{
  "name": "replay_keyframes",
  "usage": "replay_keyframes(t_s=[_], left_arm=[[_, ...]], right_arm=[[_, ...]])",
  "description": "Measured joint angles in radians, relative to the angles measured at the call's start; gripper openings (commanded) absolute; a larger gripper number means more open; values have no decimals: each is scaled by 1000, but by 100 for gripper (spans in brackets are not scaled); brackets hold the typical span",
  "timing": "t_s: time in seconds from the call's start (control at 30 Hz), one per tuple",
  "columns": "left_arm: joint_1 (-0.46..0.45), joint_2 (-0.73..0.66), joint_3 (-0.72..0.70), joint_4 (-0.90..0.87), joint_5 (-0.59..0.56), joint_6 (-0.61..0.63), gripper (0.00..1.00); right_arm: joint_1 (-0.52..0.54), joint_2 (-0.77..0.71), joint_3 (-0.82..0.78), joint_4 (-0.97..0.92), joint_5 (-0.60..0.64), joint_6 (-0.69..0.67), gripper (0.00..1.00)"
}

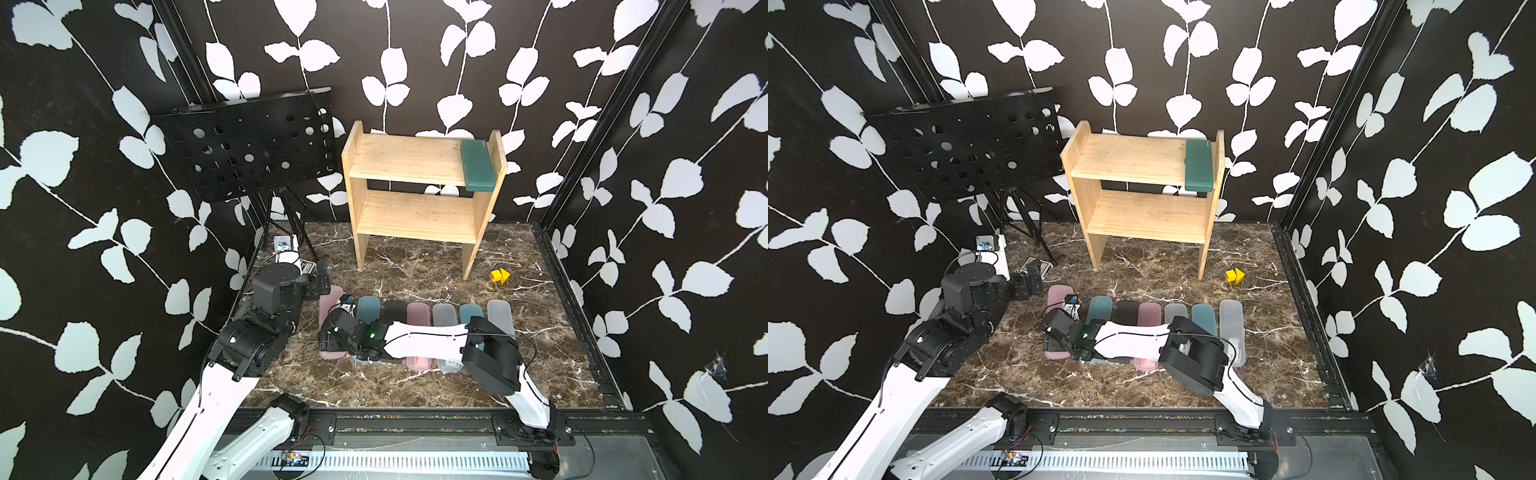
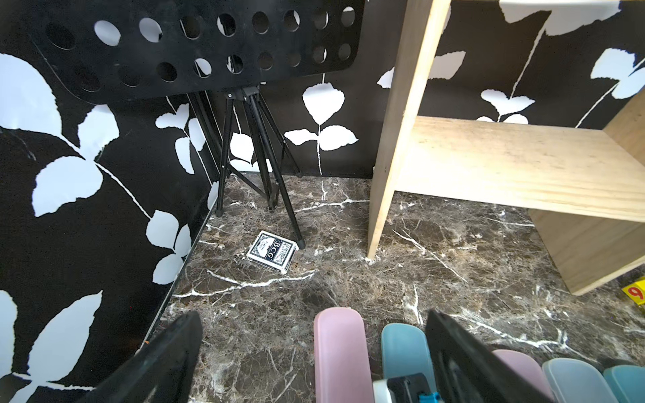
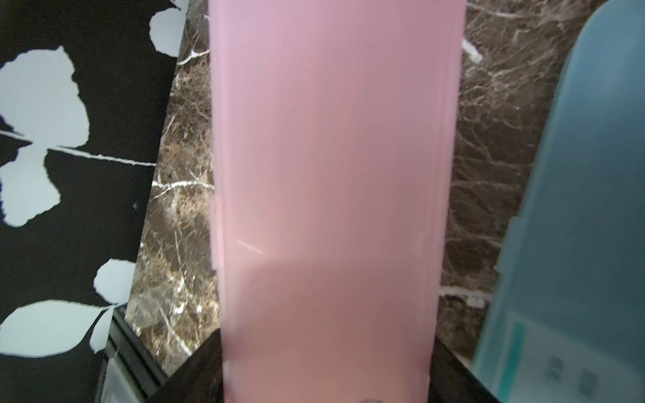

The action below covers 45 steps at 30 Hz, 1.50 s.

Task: Remove the pencil cases from the shelf
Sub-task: Place the pencil case at the center of the board, then pick up the pencil case from the shelf.

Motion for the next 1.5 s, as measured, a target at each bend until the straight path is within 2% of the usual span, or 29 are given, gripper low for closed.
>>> replay_keyframes(t_s=[0.13,0.2,0.33,0.6,0.73,0.83,0.97,1.1,1.23,1.37,1.5], left_arm=[[3,0,-8,-10,14,-5,99],[3,0,-14,-12,20,-8,99],[4,0,-19,-17,27,-11,99],[7,0,-21,-17,37,-14,99],[7,9,-15,-18,74,-22,99],[8,43,23,-21,151,-38,99],[10,135,131,8,330,-97,99],[10,219,168,158,544,-217,99],[-10,385,227,368,743,-404,99],[-89,580,304,563,823,-560,99],[-154,768,451,686,862,-676,99]], right_arm=[[0,21,10,-41,35,25,73],[0,23,10,-62,53,34,78],[0,25,16,-86,74,42,99],[1,33,45,-83,88,18,99],[1,-10,11,-84,139,-31,99],[-6,-143,-88,-93,200,-81,99],[-41,-441,-258,-118,312,-147,99],[-142,-756,-409,-174,418,-192,99],[-267,-1008,-505,-297,508,-214,99],[-370,-1208,-590,-409,539,-228,99],[-466,-1321,-622,-489,536,-245,99]])
